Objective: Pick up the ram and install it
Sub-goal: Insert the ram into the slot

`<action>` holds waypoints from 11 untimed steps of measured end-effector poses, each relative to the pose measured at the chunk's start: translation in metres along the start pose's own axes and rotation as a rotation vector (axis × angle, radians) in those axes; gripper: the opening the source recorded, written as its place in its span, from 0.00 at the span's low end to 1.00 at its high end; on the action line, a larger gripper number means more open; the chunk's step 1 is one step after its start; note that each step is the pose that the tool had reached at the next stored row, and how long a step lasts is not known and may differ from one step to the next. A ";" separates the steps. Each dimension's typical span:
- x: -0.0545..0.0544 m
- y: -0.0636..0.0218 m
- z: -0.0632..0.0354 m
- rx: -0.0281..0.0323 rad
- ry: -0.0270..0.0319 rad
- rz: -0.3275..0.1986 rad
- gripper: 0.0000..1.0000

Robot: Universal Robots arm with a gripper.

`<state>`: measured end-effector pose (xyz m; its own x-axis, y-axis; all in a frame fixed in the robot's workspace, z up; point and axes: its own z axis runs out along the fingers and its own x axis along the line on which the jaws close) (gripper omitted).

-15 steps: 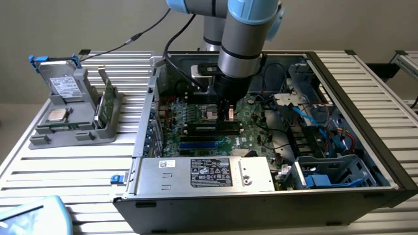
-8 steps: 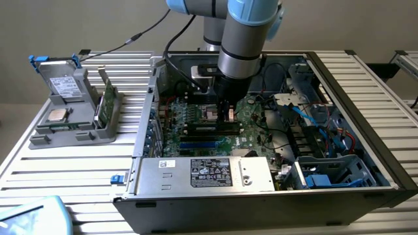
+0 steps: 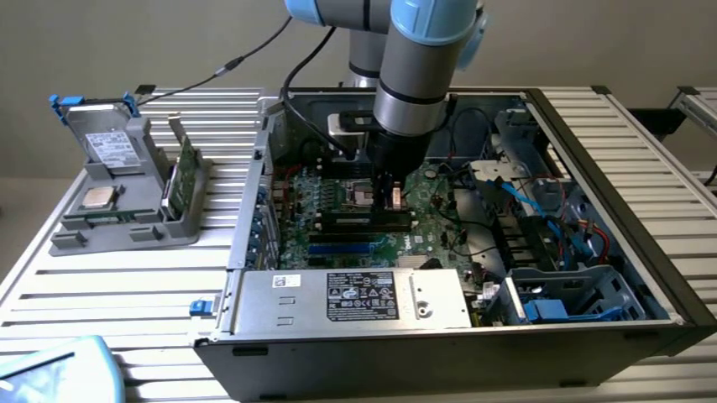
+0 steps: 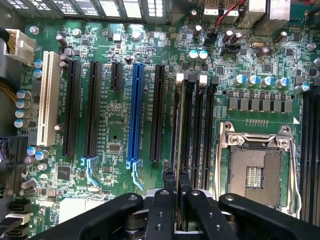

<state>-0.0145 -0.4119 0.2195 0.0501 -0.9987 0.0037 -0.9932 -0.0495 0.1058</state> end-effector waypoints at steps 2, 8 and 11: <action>0.000 0.0000 0.0003 0.0000 -0.0001 0.000 0.14; -0.001 -0.0001 0.0008 0.0000 -0.0002 0.000 0.14; -0.001 -0.0001 0.0007 0.0000 -0.0001 0.000 0.14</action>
<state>-0.0146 -0.4110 0.2187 0.0500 -0.9987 0.0036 -0.9932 -0.0494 0.1058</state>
